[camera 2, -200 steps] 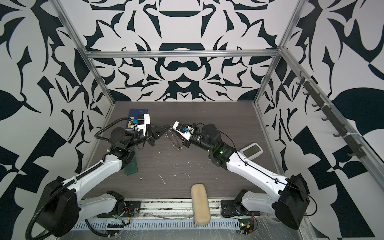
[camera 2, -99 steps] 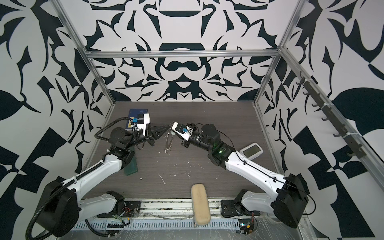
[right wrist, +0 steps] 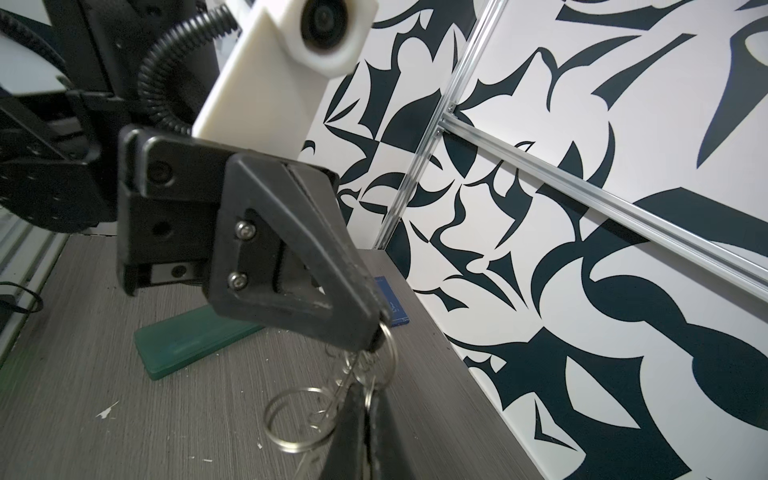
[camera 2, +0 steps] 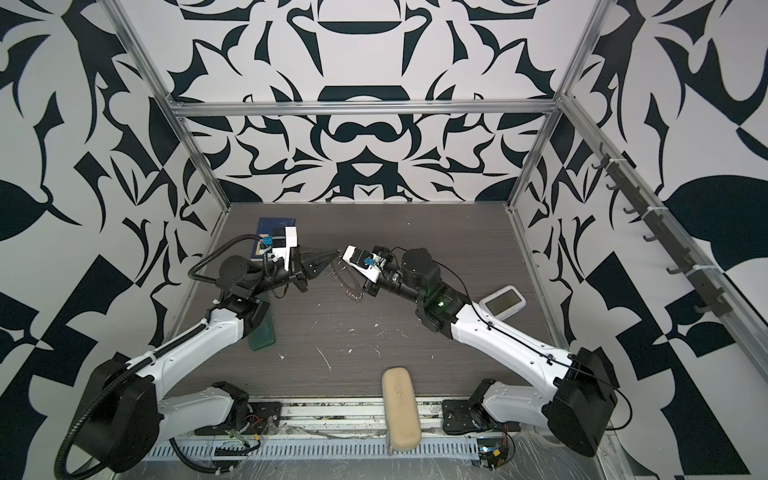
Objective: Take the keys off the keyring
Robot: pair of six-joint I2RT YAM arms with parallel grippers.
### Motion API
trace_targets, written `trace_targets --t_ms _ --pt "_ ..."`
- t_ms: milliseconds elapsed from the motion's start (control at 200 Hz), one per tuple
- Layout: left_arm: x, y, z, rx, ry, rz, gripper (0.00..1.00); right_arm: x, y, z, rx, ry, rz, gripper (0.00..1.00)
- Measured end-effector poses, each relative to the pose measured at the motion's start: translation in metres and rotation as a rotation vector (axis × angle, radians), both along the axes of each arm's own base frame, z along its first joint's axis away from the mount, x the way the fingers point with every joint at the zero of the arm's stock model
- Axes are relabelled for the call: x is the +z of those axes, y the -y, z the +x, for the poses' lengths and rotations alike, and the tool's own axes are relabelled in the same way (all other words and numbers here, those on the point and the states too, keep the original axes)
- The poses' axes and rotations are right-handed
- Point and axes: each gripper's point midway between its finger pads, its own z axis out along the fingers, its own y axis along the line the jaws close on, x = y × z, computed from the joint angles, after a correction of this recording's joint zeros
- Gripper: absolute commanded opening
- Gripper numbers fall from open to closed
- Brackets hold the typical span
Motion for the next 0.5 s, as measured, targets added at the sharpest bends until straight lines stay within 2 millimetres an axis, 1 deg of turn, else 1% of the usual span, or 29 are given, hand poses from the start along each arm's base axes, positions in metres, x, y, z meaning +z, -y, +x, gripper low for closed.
trace_targets --t_ms 200,300,385,500 --pt "0.001 -0.006 -0.009 -0.079 0.089 -0.008 0.0 0.007 0.0 -0.009 0.032 0.046 -0.007 0.0" --pt "0.003 -0.006 -0.017 -0.102 0.179 0.003 0.0 0.011 0.0 -0.016 0.055 0.077 -0.013 0.0" --pt "0.001 -0.005 -0.016 -0.11 0.248 0.021 0.0 0.013 0.002 -0.018 0.054 0.105 -0.022 0.0" --pt "-0.003 -0.002 -0.015 -0.121 0.326 0.042 0.0 0.01 0.005 -0.017 0.044 0.133 -0.047 0.0"
